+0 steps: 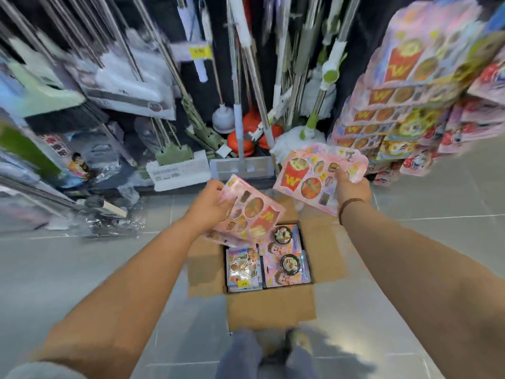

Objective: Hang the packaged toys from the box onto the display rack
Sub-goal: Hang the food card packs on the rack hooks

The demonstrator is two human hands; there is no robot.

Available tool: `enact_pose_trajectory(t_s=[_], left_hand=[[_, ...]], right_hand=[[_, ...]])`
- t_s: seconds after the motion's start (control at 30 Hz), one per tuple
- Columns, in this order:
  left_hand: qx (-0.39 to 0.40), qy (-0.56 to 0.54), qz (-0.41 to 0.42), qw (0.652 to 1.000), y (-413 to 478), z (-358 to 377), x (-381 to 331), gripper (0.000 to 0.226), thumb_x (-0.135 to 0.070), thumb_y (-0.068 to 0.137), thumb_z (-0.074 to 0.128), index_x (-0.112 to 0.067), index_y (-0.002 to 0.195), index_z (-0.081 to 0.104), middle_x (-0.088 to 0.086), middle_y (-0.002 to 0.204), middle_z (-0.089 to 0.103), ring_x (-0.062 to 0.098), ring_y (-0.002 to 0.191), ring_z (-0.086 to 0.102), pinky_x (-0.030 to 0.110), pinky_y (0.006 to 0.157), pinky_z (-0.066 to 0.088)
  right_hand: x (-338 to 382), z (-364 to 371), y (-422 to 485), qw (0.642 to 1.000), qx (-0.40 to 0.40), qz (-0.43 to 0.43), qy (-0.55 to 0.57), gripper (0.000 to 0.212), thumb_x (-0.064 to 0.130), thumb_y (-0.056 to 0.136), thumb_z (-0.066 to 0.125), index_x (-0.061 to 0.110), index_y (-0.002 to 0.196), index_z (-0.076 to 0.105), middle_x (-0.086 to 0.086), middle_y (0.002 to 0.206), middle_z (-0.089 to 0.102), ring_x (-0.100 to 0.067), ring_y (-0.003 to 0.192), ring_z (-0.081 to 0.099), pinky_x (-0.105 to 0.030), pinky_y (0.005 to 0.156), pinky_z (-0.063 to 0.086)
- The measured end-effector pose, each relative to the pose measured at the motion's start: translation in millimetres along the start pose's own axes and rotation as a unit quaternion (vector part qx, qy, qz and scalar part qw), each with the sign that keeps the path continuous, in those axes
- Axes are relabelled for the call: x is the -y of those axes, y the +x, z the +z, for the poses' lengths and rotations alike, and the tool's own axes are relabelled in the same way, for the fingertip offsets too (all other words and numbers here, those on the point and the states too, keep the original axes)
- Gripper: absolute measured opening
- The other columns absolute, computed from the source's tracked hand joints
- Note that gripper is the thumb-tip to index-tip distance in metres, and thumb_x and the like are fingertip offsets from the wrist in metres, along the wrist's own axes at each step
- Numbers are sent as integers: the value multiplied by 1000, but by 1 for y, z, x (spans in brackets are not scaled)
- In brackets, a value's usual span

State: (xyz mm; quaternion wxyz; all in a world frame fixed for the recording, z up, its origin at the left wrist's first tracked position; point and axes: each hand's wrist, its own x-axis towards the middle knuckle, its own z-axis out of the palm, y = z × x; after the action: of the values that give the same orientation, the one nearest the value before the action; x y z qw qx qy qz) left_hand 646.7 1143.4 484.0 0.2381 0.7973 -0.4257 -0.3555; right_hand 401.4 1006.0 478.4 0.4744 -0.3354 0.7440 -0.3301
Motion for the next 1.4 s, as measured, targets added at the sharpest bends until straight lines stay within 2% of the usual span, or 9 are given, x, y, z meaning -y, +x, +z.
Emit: enact_pose_trajectory(t_s=[0.17, 0.37, 0.5, 0.67, 0.73, 0.97, 1.1, 1.23, 1.4], left_hand=[[30, -55, 12, 998, -21, -58, -75, 15, -26, 92, 57, -18, 102, 49, 3, 88, 59, 17, 63, 49, 25, 54, 34], [93, 160, 182, 966, -36, -82, -148, 17, -38, 97, 44, -24, 96, 53, 0, 93, 59, 21, 89, 55, 33, 70, 39], [86, 203, 222, 950, -39, -75, -179, 38, -46, 88, 58, -17, 112, 58, 2, 111, 61, 21, 104, 56, 29, 77, 40], [80, 194, 258, 943, -33, -63, -221, 32, -48, 75, 72, -24, 89, 58, -5, 92, 56, 21, 96, 58, 35, 77, 46], [75, 211, 273, 936, -31, -55, -242, 32, -46, 76, 72, -22, 94, 61, -6, 93, 54, 17, 96, 55, 31, 74, 43], [64, 228, 273, 933, -8, 2, -327, 38, -54, 74, 70, -26, 98, 60, -3, 105, 63, 18, 96, 58, 32, 76, 47], [43, 197, 250, 947, -4, 41, -373, 44, -48, 75, 73, -25, 111, 62, -3, 122, 60, 18, 114, 57, 36, 92, 49], [26, 205, 229, 951, 0, 69, -412, 52, -48, 77, 71, -23, 121, 58, 0, 129, 58, 20, 119, 55, 36, 94, 48], [6, 188, 214, 959, 7, 89, -449, 45, -41, 80, 70, -18, 118, 59, -2, 138, 53, 19, 125, 51, 30, 90, 44]], right_hand=[[68, -54, -48, 995, 5, -81, -55, 49, 41, 85, 63, 9, 121, 55, -9, 111, 59, -27, 100, 56, -32, 84, 41], [120, -99, -90, 967, 81, -197, -137, 24, 31, 86, 65, 19, 96, 46, 8, 73, 41, -22, 81, 44, -28, 69, 38], [139, -120, -107, 960, 102, -215, -150, 20, 23, 87, 66, 13, 97, 51, -2, 76, 49, -23, 77, 47, -27, 58, 38], [145, -148, -99, 960, 85, -219, -149, 38, 22, 83, 66, 11, 117, 52, -10, 108, 59, -27, 98, 58, -30, 73, 47], [149, -162, -89, 960, 80, -230, -139, 23, 21, 85, 65, 13, 103, 55, -5, 92, 59, -23, 85, 55, -25, 60, 42], [186, -225, -16, 959, 66, -252, -111, 22, 35, 87, 62, 13, 87, 56, -6, 85, 57, -28, 85, 54, -28, 60, 39], [218, -262, 30, 955, 95, -266, -87, 35, 25, 90, 61, 3, 117, 56, -16, 113, 61, -34, 109, 56, -33, 82, 44], [250, -290, 74, 951, 130, -275, -52, 30, 25, 92, 59, 8, 116, 54, -3, 99, 53, -26, 105, 53, -33, 80, 42], [280, -305, 117, 944, 171, -281, -38, 20, 31, 92, 58, 15, 85, 48, 0, 77, 50, -19, 78, 49, -25, 64, 38]])
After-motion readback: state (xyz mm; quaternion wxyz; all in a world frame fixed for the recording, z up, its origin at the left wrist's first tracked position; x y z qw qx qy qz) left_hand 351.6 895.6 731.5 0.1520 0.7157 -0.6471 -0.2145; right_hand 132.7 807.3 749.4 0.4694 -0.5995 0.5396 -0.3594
